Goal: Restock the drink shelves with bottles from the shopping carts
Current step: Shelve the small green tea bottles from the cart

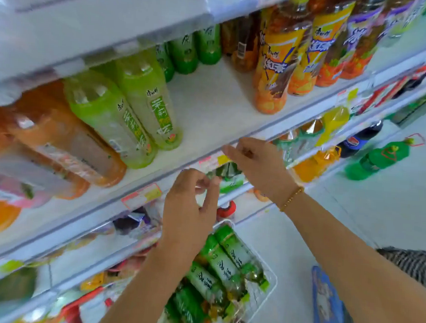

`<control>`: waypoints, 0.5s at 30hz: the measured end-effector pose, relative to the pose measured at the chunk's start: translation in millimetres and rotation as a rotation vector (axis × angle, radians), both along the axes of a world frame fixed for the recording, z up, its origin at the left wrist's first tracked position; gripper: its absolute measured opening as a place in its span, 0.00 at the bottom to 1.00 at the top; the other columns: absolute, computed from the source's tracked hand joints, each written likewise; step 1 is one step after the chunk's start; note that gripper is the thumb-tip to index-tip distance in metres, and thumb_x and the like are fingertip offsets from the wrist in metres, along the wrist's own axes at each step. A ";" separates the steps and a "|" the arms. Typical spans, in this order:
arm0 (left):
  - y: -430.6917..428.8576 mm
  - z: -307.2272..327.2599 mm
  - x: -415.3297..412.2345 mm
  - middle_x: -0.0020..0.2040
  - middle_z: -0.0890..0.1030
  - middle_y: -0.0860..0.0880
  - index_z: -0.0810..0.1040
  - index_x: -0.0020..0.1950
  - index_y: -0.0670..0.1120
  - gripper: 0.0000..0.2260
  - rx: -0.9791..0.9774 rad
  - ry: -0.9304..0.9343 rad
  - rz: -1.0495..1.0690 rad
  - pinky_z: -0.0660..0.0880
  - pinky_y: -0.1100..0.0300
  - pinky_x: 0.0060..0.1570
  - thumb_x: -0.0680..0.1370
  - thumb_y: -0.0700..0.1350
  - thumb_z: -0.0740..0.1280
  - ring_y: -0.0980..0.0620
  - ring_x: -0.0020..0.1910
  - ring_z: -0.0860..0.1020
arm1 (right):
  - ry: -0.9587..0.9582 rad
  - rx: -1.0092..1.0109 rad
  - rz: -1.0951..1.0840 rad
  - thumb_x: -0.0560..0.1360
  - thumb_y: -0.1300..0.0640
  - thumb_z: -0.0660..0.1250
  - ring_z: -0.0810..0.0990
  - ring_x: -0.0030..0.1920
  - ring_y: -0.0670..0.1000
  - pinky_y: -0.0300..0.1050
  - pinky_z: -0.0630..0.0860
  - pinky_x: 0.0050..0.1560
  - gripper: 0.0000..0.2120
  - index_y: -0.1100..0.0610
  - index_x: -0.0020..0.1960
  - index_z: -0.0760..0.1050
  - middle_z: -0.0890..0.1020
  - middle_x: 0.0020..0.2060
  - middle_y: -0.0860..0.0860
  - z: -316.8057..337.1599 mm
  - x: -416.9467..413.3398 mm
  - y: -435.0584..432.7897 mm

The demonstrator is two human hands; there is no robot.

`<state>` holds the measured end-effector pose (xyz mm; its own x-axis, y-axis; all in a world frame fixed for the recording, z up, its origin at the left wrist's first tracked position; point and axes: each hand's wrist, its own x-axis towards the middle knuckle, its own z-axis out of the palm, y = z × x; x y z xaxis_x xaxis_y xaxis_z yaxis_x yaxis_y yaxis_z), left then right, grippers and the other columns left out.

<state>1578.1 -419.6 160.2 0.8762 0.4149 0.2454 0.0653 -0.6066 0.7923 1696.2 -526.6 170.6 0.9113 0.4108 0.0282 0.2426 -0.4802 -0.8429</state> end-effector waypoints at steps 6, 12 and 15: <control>14.2 -92.0 -98.6 0.44 0.78 0.55 0.73 0.44 0.50 0.07 -0.056 0.447 -0.119 0.77 0.59 0.46 0.77 0.52 0.64 0.58 0.46 0.79 | 0.367 -0.274 0.099 0.73 0.47 0.68 0.77 0.40 0.48 0.38 0.73 0.44 0.13 0.57 0.41 0.75 0.80 0.39 0.51 -100.7 -102.9 -46.0; 34.0 -206.4 -138.0 0.61 0.76 0.53 0.74 0.61 0.50 0.13 0.056 0.786 -0.313 0.69 0.64 0.61 0.77 0.46 0.67 0.56 0.62 0.74 | 0.653 -0.584 0.118 0.74 0.54 0.68 0.77 0.58 0.52 0.38 0.71 0.54 0.17 0.58 0.61 0.74 0.78 0.56 0.53 -214.6 -161.1 -57.0; 33.1 -236.8 -127.2 0.67 0.71 0.52 0.69 0.68 0.50 0.20 0.120 0.832 -0.395 0.68 0.61 0.63 0.76 0.45 0.67 0.53 0.64 0.73 | 0.744 -0.724 0.117 0.76 0.55 0.64 0.77 0.56 0.54 0.42 0.75 0.54 0.18 0.62 0.63 0.72 0.78 0.58 0.57 -258.2 -177.2 -50.5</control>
